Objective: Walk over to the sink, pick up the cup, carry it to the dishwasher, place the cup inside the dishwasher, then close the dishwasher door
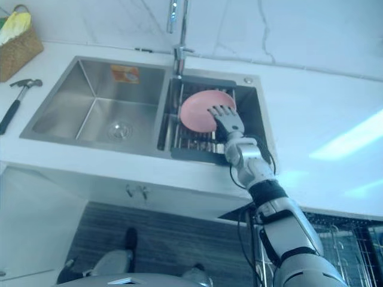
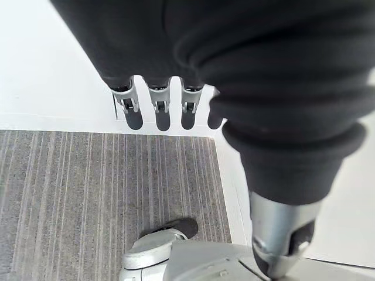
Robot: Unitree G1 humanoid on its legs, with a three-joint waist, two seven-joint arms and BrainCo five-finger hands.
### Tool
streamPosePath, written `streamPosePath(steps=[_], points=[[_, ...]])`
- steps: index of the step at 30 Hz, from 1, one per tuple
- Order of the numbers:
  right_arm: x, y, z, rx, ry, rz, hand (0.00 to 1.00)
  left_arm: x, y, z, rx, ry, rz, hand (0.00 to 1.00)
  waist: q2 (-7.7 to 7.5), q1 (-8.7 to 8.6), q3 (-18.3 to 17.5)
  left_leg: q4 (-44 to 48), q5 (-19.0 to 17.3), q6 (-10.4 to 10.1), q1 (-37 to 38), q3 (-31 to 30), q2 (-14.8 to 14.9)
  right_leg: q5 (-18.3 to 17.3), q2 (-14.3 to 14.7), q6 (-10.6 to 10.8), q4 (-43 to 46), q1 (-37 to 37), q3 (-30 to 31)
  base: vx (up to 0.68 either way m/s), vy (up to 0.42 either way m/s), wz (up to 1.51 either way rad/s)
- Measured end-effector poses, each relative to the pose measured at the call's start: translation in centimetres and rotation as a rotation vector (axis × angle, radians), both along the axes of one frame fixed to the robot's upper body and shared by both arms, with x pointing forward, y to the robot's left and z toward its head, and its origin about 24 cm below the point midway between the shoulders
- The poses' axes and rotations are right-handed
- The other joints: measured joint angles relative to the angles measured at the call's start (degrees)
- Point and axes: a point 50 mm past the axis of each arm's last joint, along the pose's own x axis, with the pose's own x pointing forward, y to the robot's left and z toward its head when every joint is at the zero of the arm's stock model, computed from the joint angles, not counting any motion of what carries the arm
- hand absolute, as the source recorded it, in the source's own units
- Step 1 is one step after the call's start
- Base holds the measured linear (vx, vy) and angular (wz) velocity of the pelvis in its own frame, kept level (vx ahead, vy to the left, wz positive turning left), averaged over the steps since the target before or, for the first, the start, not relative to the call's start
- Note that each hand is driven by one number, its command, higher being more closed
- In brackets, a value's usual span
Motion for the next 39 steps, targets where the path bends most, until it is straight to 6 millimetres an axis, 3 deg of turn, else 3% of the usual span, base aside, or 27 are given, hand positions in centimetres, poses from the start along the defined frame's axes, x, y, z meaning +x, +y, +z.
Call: streamPosePath(steps=[19,22,31,32,39], points=[[1.5,-0.7,2.4,-0.081,-0.043,-0.037,0.0,0.2,-0.8,0.2,-0.041,-0.01,-0.048,0.0,1.47,1.97,4.1,0.0,1.0,0.7,-2.7,-2.6,-1.1,-0.3,-0.6,-0.2,0.5,-1.2,-2.1,-0.01,0.009,0.07],[2.1,-0.4,4.1,-0.083,-0.085,-0.041,0.0,0.4,-0.8,0.3,-0.046,-0.023,-0.044,0.0,1.47,2.38,5.2,0.0,1.2,0.8,-2.9,-2.8,-1.3,0.2,-0.7,0.2,0.5,-1.5,-2.1,0.01,0.002,0.0],[2.6,-0.5,5.1,-0.143,-0.141,-0.045,0.0,0.6,-1.4,0.3,-0.06,-0.032,-0.067,0.0,2.39,2.92,7.0,0.0,1.8,0.8,-4.2,-3.0,-0.9,-0.3,-0.6,-0.7,2.2,-3.5,-1.9,-0.02,0.001,0.0],[2.6,-0.7,5.5,-0.17,-0.161,-0.045,1.0,0.6,-1.5,0.3,-0.065,-0.037,-0.065,0.0,2.62,3.01,7.1,0.0,2.1,0.8,-5.0,-3.0,-0.6,-0.4,-0.4,-0.8,2.7,-4.3,-1.9,-0.07,0.006,0.04],[2.6,-1.5,5.4,-0.251,-0.161,-0.07,1.0,0.7,-2.2,0.2,-0.086,-0.043,-0.091,0.0,3.22,4.3,7.3,0.0,2.8,0.3,-6.5,-3.1,0.6,-0.1,0.4,-1.7,3.3,-6.1,-1.6,-0.08,-0.004,-0.01]])
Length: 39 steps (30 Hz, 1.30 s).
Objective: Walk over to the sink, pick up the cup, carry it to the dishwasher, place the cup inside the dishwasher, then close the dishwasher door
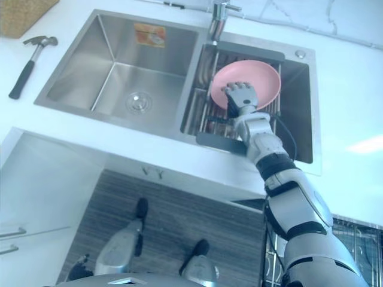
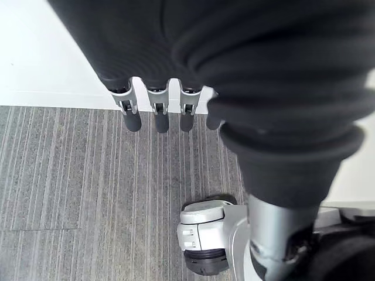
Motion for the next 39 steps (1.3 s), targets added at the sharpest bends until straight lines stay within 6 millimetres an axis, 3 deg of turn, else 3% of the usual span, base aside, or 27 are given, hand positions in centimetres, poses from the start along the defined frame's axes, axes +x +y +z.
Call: streamPosePath(steps=[11,21,29,39], points=[[-0.2,-0.5,0.4,-0.063,-0.067,-0.004,1.0,0.2,0.1,0.2,0.013,-0.031,0.013,0.0,0.06,0.05,0.0,0.0,0.6,0.2,-0.9,0.2,0.4,1.1,0.5,-0.5,-0.6,-0.7,1.0,-0.01,0.005,-0.02],[-0.3,-0.5,1.1,0.007,-0.15,0.029,1.0,0.4,0.1,0.3,0.032,-0.07,0.024,0.0,0.27,-0.68,-0.2,0.0,0.7,0.1,-0.8,0.1,0.1,2.0,0.9,-0.1,-2.2,0.2,0.8,0.0,0.0,0.0],[-1.2,-0.9,4.4,0.173,-0.331,0.105,1.0,0.4,0.1,0.3,0.053,-0.072,0.007,0.0,0.3,-1.55,-0.2,0.0,0.7,0.0,-0.3,0.1,0.0,2.3,0.8,0.1,-2.9,1.0,0.6,0.01,-0.004,0.01],[-3.1,-0.8,5.6,0.5,-0.447,0.192,1.0,0.4,0.1,0.4,0.076,-0.076,-0.008,0.0,0.11,-2.24,-2.1,0.0,0.6,-0.1,1.3,0.2,0.0,2.1,0.8,0.5,-3.3,2.8,0.3,0.03,-0.019,0.01]])
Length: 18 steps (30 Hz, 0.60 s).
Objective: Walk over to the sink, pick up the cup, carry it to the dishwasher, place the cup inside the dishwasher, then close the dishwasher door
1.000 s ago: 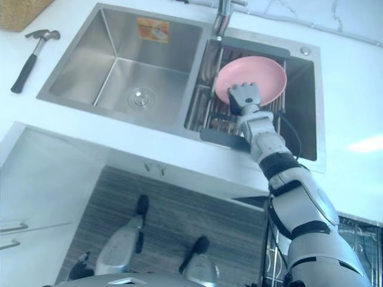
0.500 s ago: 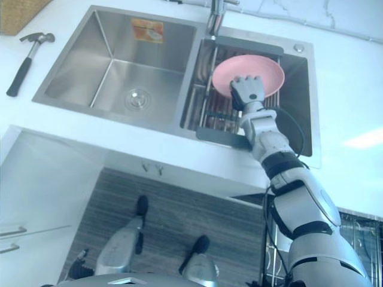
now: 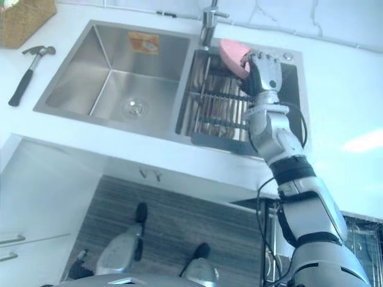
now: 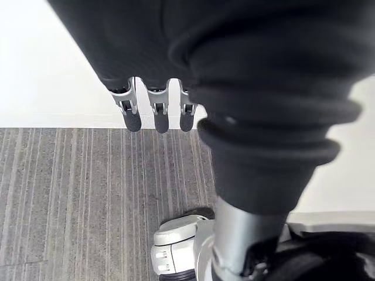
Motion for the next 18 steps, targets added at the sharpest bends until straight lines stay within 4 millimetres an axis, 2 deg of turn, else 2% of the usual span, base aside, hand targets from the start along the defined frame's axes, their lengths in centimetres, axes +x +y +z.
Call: streamPosePath(steps=[5,8,12,15,18], points=[[-0.6,0.9,-0.7,0.116,-0.003,0.068,1.0,-0.6,0.2,-0.1,0.012,0.015,-0.004,0.0,-0.64,-1.09,-2.0,0.0,-0.4,-0.5,1.0,0.1,0.1,-0.3,0.1,0.3,0.0,1.0,-0.5,0.0,0.0,0.0],[-0.7,0.9,-1.2,0.176,0.012,0.091,1.0,-0.9,0.2,-0.1,0.014,0.021,0.0,0.0,-0.94,-1.11,-3.1,0.0,-0.8,-0.6,1.5,0.2,0.2,-0.5,0.1,0.1,-0.1,1.3,-0.5,0.0,0.0,0.0],[-1.4,1.4,-0.4,0.312,-0.026,0.167,1.0,-1.3,0.2,-0.1,0.018,0.026,0.019,0.0,-1.29,-0.87,-3.8,0.0,-1.3,-0.3,2.0,1.3,0.5,-0.3,0.2,-0.2,-0.3,1.2,0.8,-0.01,0.004,-0.14],[-2.1,1.3,0.2,0.458,-0.052,0.238,1.0,-1.4,0.5,-0.1,0.039,0.026,0.029,0.0,-2.04,-1.13,-4.7,0.0,-1.3,-0.2,2.0,1.7,0.6,-0.2,0.2,-0.3,-0.5,1.1,1.0,0.01,0.002,-0.07],[-3.0,1.1,0.1,0.71,-0.09,0.326,1.0,-1.4,0.8,0.0,0.051,0.015,0.034,0.0,-2.89,-1.45,-5.7,0.0,-1.4,-0.2,2.5,2.2,0.8,-0.2,0.2,-0.3,-0.4,1.2,1.4,0.02,-0.011,-0.09]])
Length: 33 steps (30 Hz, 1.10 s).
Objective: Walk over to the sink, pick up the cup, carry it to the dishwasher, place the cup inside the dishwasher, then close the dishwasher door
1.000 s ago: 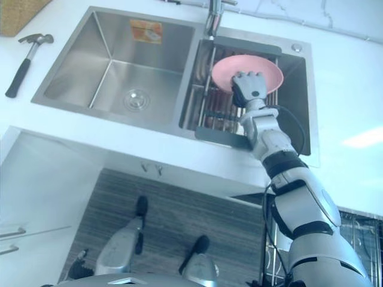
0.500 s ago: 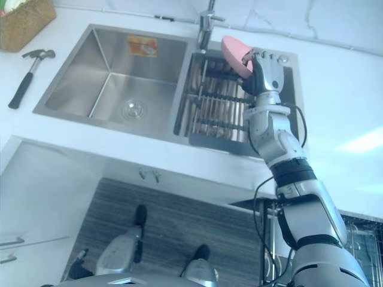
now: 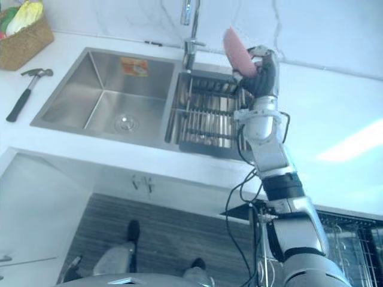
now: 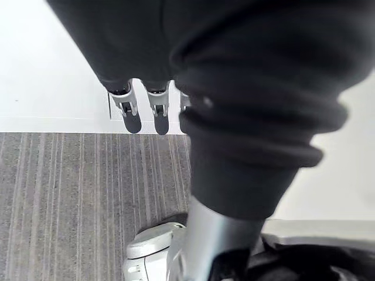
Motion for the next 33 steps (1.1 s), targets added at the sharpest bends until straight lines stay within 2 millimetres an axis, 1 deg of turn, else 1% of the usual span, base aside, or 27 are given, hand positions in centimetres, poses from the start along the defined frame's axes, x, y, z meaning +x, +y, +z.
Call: streamPosePath(steps=[2,3,4,6,8,9,11,13,15,16,17,18,19,20,21,22,23,24,25,26,27,28,29,30,31,32,33], points=[[-0.7,0.2,-0.4,0.125,-0.013,0.059,1.0,-0.2,0.0,0.0,0.007,-0.001,0.011,0.0,-0.18,-0.08,-0.6,0.0,-0.4,-0.2,0.5,0.8,0.2,0.0,0.0,0.0,0.1,-0.1,1.2,0.01,-0.007,-0.19],[-1.2,0.3,-0.8,0.199,-0.023,0.09,1.0,-0.5,0.0,0.0,0.012,0.002,0.022,0.0,-0.22,-0.63,-1.0,0.0,-0.5,-0.1,0.5,1.1,0.2,0.0,0.0,-0.1,0.0,-0.2,1.4,0.01,-0.001,-0.17],[-1.6,0.4,-1.2,0.252,-0.026,0.11,1.0,-0.8,0.0,0.0,0.015,0.005,0.028,0.0,-0.26,-1.08,-1.2,0.0,-0.6,-0.1,0.7,1.3,0.2,0.0,0.0,-0.1,0.0,-0.2,1.8,0.01,0.001,-0.19],[-2.2,0.4,-2.0,0.33,-0.025,0.13,1.0,-0.9,0.0,0.0,0.019,0.003,0.041,0.0,-0.33,-1.06,-1.2,0.0,-0.8,-0.2,1.5,2.6,0.5,0.0,0.0,-0.2,0.0,-0.4,3.0,0.0,0.001,-0.29],[-3.2,0.1,-3.1,0.426,-0.021,0.146,1.0,-0.9,0.2,0.0,0.031,-0.004,0.058,0.0,-0.54,-1.6,-1.9,0.0,-1.1,-0.3,1.9,4.3,1.0,0.2,0.0,-0.4,0.3,-1.4,4.9,-0.01,-0.005,-0.41],[-3.4,0.0,-3.3,0.443,-0.022,0.144,1.0,-0.9,0.3,0.0,0.032,-0.005,0.061,0.0,-0.66,-1.94,-1.9,0.0,-1.1,-0.3,2.0,4.6,1.1,0.2,0.1,-0.5,0.3,-1.4,5.3,-0.01,-0.003,-0.36],[-4.5,-0.9,-4.1,0.51,-0.032,0.127,1.0,-1.2,0.5,0.1,0.04,0.003,0.061,0.0,-1.21,-3.01,-2.3,0.0,-1.4,-0.4,2.7,6.4,1.4,0.4,0.2,-0.7,0.5,-2.1,7.3,-0.01,0.006,-0.37],[-5.4,-1.6,-4.9,0.547,-0.025,0.11,1.0,-1.5,0.6,0.0,0.04,0.009,0.057,0.0,-1.59,-3.57,-2.4,0.0,-1.6,-0.4,4.0,8.1,1.6,0.5,0.1,-0.8,0.7,-2.3,9.2,0.0,0.007,-0.49],[-6.4,-2.3,-5.6,0.585,-0.029,0.085,1.0,-1.6,0.7,0.0,0.042,0.014,0.06,0.0,-2.05,-4.03,-3.2,0.0,-1.7,-0.4,4.5,10.1,2.1,0.6,0.3,-1.0,1.2,-3.6,11.4,-0.02,0.01,-0.61],[-7.1,-2.5,-5.9,0.602,-0.036,0.074,1.0,-1.7,1.0,0.0,0.043,0.023,0.057,0.0,-2.41,-4.42,-3.4,0.0,-1.7,-0.5,4.8,11.3,2.4,0.8,0.6,-1.4,1.6,-4.7,13.2,-0.03,0.005,-0.69],[-7.6,-2.7,-6.3,0.616,-0.035,0.062,1.0,-2.0,1.2,-0.1,0.045,0.031,0.059,0.0,-2.76,-5.25,-3.4,0.0,-1.7,-0.6,5.4,12.6,2.7,1.1,0.8,-1.7,1.8,-5.2,14.5,-0.03,0.011,-0.69],[-7.9,-2.9,-6.6,0.625,-0.036,0.051,1.0,-2.1,1.3,-0.1,0.047,0.034,0.062,0.0,-2.85,-5.52,-3.4,0.0,-1.8,-0.6,5.8,13.5,2.7,1.1,0.8,-1.7,2.0,-5.5,15.1,-0.04,0.012,-0.52],[-8.8,-3.3,-6.9,0.651,-0.059,0.037,1.0,-1.8,1.4,-0.1,0.047,0.027,0.089,0.0,-3.0,-6.09,-3.4,0.0,-1.8,-0.6,6.3,14.8,2.7,0.7,0.4,-2.5,3.1,-6.2,15.0,-0.04,0.027,-0.36],[-9.1,-3.5,-7.0,0.666,-0.068,0.026,1.0,-1.8,1.5,-0.1,0.053,0.031,0.094,0.0,-3.23,-6.31,-3.3,0.0,-1.8,-0.6,6.7,15.5,2.7,0.2,0.0,-3.8,3.9,-6.8,14.2,-0.05,0.042,-0.67],[-9.4,-3.6,-7.3,0.688,-0.085,0.021,1.0,-2.1,1.8,-0.2,0.055,0.038,0.119,0.0,-3.39,-6.3,-3.4,0.2,-2.3,-1.0,7.4,17.7,3.3,-0.9,-1.2,-10.4,6.0,-8.2,9.5,-0.04,0.058,-0.99],[-9.5,-3.4,-7.3,0.706,-0.107,0.034,1.0,-2.2,1.7,-0.2,0.052,0.039,0.132,0.0,-3.18,-6.18,-3.8,0.4,-2.7,-1.5,7.5,19.7,3.9,-2.8,-2.3,-18.5,7.2,-9.4,3.9,-0.01,0.069,-1.25],[-9.7,-3.2,-7.0,0.711,-0.139,0.048,1.0,-2.2,1.7,-0.2,0.05,0.042,0.137,0.0,-2.71,-6.18,-4.0,0.3,-3.0,-0.8,7.3,21.0,4.7,-6.5,-2.4,-23.2,7.3,-10.1,0.4,0.02,0.075,-1.2],[-9.9,-3.0,-6.6,0.71,-0.173,0.061,1.0,-2.4,1.4,-0.3,0.04,0.047,0.149,0.0,-1.37,-6.06,-4.8,0.0,-3.4,1.8,6.1,23.2,6.9,-7.4,-2.4,-21.7,7.8,-10.5,-1.9,0.04,0.107,-1.14],[-10.1,-2.8,-6.4,0.711,-0.204,0.075,1.0,-2.5,1.6,-0.4,0.038,0.052,0.175,0.0,-1.38,-6.05,-4.9,0.0,-3.5,1.8,5.6,24.7,8.4,-5.4,-3.0,-18.4,13.6,-12.1,-2.2,0.1,0.133,-0.92],[-10.2,-2.9,-6.2,0.709,-0.222,0.071,1.0,-2.7,1.9,-0.3,0.045,0.057,0.182,0.0,-1.54,-6.11,-4.9,0.1,-3.8,1.3,5.9,25.4,9.2,-5.5,-3.3,-16.2,16.2,-11.5,-2.3,0.15,0.123,-0.86],[-10.2,-2.9,-6.0,0.711,-0.24,0.07,1.0,-2.7,2.5,-0.2,0.052,0.054,0.208,0.0,-2.28,-5.24,-5.2,0.4,-3.6,1.0,6.2,27.2,9.4,-4.7,-3.7,-13.3,15.9,-9.9,-2.4,0.16,0.06,-0.65],[-10.1,-2.7,-5.8,0.713,-0.245,0.081,1.0,-2.8,2.9,-0.1,0.059,0.053,0.216,0.0,-3.09,-4.58,-5.8,0.4,-3.5,0.8,6.4,28.3,9.4,-3.9,-3.9,-12.1,14.6,-8.8,-2.4,0.15,-0.017,-0.85],[-9.6,-2.1,-5.1,0.707,-0.264,0.111,1.0,-2.9,3.3,0.0,0.053,0.053,0.217,0.0,-3.83,-3.74,-6.2,0.4,-2.8,0.4,6.8,30.0,9.4,-2.0,-3.7,-9.6,11.0,-5.8,-2.9,0.11,-0.07,-0.62],[-9.5,-1.9,-4.7,0.701,-0.279,0.118,1.0,-2.9,3.4,0.0,0.05,0.053,0.219,0.0,-3.89,-3.67,-6.3,0.4,-2.5,-0.3,6.8,30.4,9.4,-0.1,-3.2,-7.9,8.7,-4.2,-3.6,0.11,-0.155,-0.51],[-9.3,-1.7,-4.0,0.687,-0.299,0.127,1.0,-2.9,3.4,0.0,0.05,0.052,0.221,0.0,-3.97,-3.64,-6.3,0.4,-2.0,-0.6,6.5,30.8,9.3,3.3,-1.8,-4.7,4.3,-1.0,-3.8,0.01,-0.234,-0.22],[-9.1,-1.6,-3.4,0.663,-0.302,0.118,1.0,-2.7,3.2,0.0,0.043,0.048,0.233,0.0,-4.11,-3.63,-6.1,0.3,-1.1,-1.1,6.0,31.0,9.3,2.6,-0.8,-1.5,0.9,0.2,-3.9,-0.02,-0.254,-0.13],[-9.1,-1.7,-3.4,0.655,-0.292,0.105,1.0,-2.6,2.9,-0.1,0.038,0.048,0.242,0.0,-3.73,-3.63,-5.9,0.1,-0.6,-1.5,5.8,31.0,9.3,1.4,-0.6,0.1,0.3,0.3,-3.9,-0.13,-0.267,0.02]])
